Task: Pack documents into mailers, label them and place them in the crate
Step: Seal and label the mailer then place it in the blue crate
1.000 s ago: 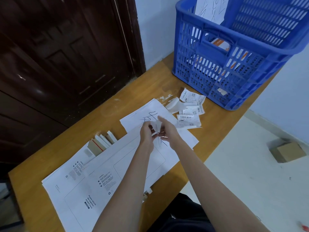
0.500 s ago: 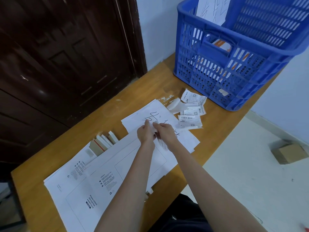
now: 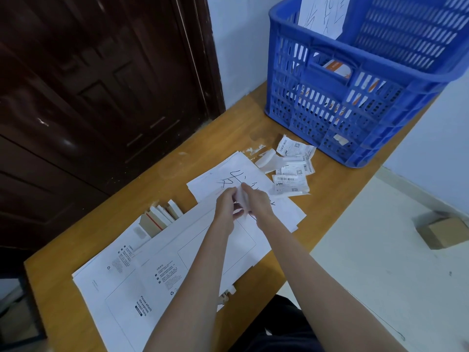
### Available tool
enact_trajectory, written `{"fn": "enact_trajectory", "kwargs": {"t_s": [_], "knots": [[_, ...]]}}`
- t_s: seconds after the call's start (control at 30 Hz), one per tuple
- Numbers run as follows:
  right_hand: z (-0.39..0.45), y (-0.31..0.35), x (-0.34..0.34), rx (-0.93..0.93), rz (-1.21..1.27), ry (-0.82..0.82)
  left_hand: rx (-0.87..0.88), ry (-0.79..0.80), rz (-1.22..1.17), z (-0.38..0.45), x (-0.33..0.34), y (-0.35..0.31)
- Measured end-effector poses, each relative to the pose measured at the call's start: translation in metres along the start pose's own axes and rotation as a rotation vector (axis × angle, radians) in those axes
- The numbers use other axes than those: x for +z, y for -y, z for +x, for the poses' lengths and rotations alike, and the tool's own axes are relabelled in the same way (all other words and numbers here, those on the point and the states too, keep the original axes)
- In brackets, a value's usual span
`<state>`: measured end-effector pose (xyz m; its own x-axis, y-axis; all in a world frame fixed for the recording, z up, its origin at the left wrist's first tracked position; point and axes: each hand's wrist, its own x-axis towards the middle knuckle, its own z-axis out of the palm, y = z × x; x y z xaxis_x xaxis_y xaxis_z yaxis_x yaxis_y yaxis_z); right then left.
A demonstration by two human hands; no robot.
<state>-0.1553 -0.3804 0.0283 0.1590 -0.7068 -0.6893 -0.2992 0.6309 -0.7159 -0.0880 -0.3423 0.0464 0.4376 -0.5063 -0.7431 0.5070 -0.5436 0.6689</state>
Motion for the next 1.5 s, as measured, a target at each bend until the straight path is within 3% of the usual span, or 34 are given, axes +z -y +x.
{"fn": "enact_trajectory", "kwargs": {"t_s": [0.17, 0.3, 0.53, 0.63, 0.8, 0.9, 1.0, 1.17, 1.27, 1.4, 1.5], "knots": [[-0.005, -0.002, 0.007, -0.186, -0.148, -0.113, -0.008, -0.017, 0.045, -0.004, 0.007, -0.007], [-0.005, -0.004, 0.015, -0.187, -0.036, -0.078, 0.132, -0.147, 0.237, 0.0, 0.01, -0.006], [-0.005, 0.003, 0.011, 0.041, 0.434, 0.046, 0.014, -0.084, -0.182, -0.008, 0.001, -0.006], [-0.009, 0.005, 0.007, 0.067, 0.527, 0.058, 0.036, -0.049, -0.219, -0.008, -0.002, -0.007], [-0.015, 0.011, -0.01, 0.05, 0.434, 0.035, 0.236, -0.041, 0.175, 0.002, -0.012, 0.0], [-0.009, 0.012, -0.008, -0.005, 0.174, 0.007, 0.313, -0.004, 0.272, 0.003, -0.017, 0.005], [-0.003, 0.006, -0.002, -0.162, -0.267, -0.05, 0.286, -0.024, 0.322, 0.001, -0.014, 0.0], [-0.005, 0.001, 0.005, -0.331, -0.379, -0.083, 0.234, -0.161, 0.614, 0.006, -0.005, -0.007], [-0.006, 0.002, 0.007, -0.308, -0.285, -0.024, 0.318, -0.152, 0.628, 0.008, -0.004, -0.005], [-0.005, 0.0, 0.009, -0.072, 0.216, 0.161, 0.177, -0.093, 0.17, 0.009, -0.007, -0.005], [-0.005, -0.004, 0.008, 0.037, 0.571, 0.192, 0.061, -0.052, -0.127, 0.005, -0.007, -0.006]]}}
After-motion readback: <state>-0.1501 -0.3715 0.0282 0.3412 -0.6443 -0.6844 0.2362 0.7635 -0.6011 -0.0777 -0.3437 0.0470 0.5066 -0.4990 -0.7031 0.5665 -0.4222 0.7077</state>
